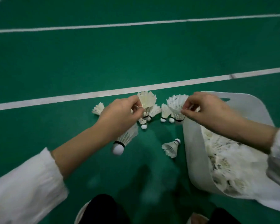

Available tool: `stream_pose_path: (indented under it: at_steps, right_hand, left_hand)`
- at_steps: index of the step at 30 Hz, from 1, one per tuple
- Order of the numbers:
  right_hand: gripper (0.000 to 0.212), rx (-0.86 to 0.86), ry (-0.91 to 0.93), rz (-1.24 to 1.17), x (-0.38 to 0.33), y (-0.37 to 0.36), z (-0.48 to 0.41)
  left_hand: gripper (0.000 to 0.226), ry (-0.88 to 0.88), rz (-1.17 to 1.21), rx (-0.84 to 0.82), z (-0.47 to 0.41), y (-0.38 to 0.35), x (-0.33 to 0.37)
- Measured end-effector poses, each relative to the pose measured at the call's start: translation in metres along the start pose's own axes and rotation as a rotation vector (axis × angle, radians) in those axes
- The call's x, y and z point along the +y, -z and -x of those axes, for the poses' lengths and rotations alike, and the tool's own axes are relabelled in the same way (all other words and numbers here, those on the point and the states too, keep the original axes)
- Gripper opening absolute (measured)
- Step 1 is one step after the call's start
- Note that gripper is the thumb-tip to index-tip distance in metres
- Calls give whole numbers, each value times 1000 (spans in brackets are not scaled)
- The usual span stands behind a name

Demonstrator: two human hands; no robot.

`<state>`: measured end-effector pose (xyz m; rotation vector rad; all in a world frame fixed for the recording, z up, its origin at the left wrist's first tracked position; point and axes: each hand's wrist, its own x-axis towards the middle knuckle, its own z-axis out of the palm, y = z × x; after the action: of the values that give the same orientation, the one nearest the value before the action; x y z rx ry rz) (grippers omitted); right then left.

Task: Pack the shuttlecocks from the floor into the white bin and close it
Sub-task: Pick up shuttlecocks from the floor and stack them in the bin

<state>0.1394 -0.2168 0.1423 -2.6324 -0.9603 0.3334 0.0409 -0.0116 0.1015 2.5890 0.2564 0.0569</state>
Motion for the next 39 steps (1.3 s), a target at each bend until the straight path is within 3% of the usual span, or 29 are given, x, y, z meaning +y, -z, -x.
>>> stream_pose_path:
  at_steps: [6,11,19,24,31,35,39]
  right_hand:
    - [11,204,-312,-140,86,41,72]
    - [15,275,-444,-195,143,32,97]
    - [17,281,-348,-392,177,-11,57]
    - [23,75,-296,-116,189,-62,29]
    - [25,119,-216,-16,206,-64,12]
    - [24,-32,-132,139,204,-80,16]
    - [33,-8,-192,35,196,-65,22]
  left_hand:
    - [11,-184,32,-102,-21,-22,101]
    - [13,-271,-85,-186,-38,-51,147]
    - [11,-177,-139,-259,-68,-89,152]
    - [8,-124,-98,-214,-76,-99,149]
    - [10,-24,-49,-159,-81,-113,150]
    - [8,-10,-4,-79,-86,-116,153]
    - [9,-65,-14,-63,-81,-123,152]
